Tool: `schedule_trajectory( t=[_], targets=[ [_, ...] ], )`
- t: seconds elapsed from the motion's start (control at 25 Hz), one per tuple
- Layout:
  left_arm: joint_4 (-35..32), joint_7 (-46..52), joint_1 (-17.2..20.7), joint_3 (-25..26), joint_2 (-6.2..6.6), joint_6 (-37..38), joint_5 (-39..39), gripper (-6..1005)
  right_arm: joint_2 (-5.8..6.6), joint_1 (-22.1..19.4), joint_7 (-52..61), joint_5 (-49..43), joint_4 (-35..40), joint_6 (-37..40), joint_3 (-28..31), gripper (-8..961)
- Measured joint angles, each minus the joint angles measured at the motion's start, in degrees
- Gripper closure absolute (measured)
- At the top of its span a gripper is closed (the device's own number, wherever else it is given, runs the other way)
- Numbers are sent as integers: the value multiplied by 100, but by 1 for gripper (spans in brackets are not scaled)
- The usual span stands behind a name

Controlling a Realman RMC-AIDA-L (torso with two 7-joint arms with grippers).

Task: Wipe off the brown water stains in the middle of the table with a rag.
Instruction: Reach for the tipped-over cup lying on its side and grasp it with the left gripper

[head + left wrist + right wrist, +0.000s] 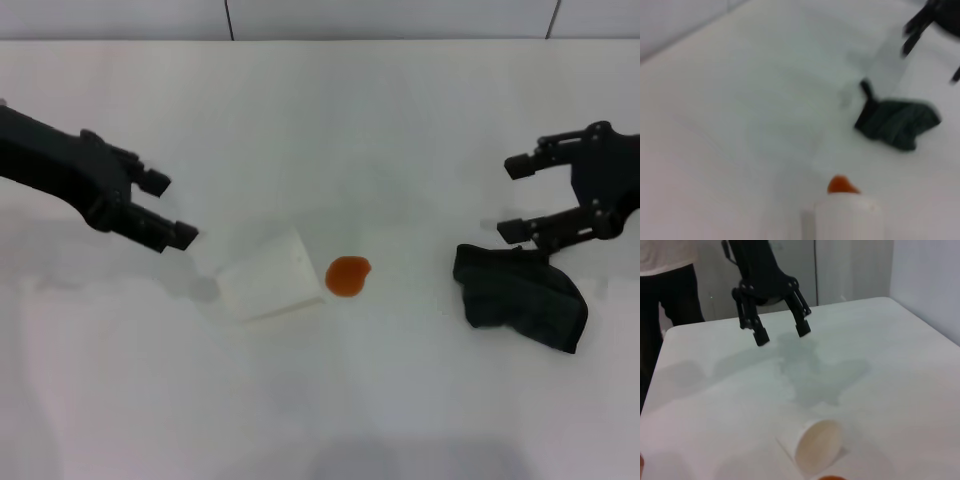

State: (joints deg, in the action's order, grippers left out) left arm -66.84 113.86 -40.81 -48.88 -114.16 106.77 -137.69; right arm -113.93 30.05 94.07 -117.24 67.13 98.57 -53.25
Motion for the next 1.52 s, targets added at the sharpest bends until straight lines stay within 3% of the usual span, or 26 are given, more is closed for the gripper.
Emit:
schedule_trajectory(
  t=[0.28,0.44,0.64,1.08,1.52],
  targets=[
    [94,-17,-527,-425,-364,-106,-924,124,-7,29,-11,-2,31,-20,-8,170],
    [115,-55,-635,-865,-455,-298,-1078,123,-29,25,-12,-3,39,-10,-8,170],
    [472,-62,-691,-1437,-482,-773,-1075,124,-66,16,-11,-9,39,-5,-17,170],
    [1293,-129,-832,-1503,-493,-1442,-785,127,-98,8,-25,27,38,13,-75,170],
    [1928,-139,-945,-1979,-502,-1984,-519,131,-113,47,-81,44,101,-12,-171,170]
  ],
)
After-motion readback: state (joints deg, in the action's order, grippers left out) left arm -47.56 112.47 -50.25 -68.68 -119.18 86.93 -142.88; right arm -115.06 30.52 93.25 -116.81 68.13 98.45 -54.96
